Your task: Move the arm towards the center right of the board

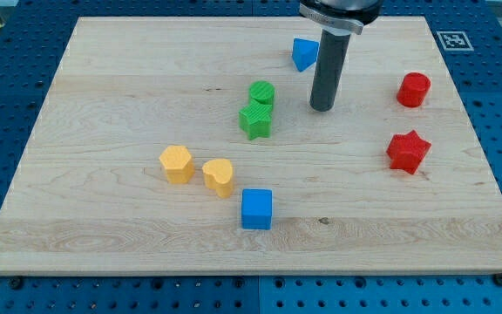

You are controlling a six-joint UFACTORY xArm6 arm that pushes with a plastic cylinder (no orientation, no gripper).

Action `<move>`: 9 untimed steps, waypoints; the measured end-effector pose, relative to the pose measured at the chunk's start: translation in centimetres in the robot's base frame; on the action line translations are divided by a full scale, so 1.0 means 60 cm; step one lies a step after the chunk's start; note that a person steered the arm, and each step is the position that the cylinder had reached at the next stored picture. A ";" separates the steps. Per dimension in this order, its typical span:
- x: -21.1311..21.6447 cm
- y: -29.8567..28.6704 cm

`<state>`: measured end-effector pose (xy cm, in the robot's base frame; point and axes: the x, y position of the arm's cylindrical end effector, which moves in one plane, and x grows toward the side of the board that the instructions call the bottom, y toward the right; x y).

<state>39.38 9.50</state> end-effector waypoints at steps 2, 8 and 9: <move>0.000 -0.001; 0.021 0.088; 0.021 0.094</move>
<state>40.66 15.17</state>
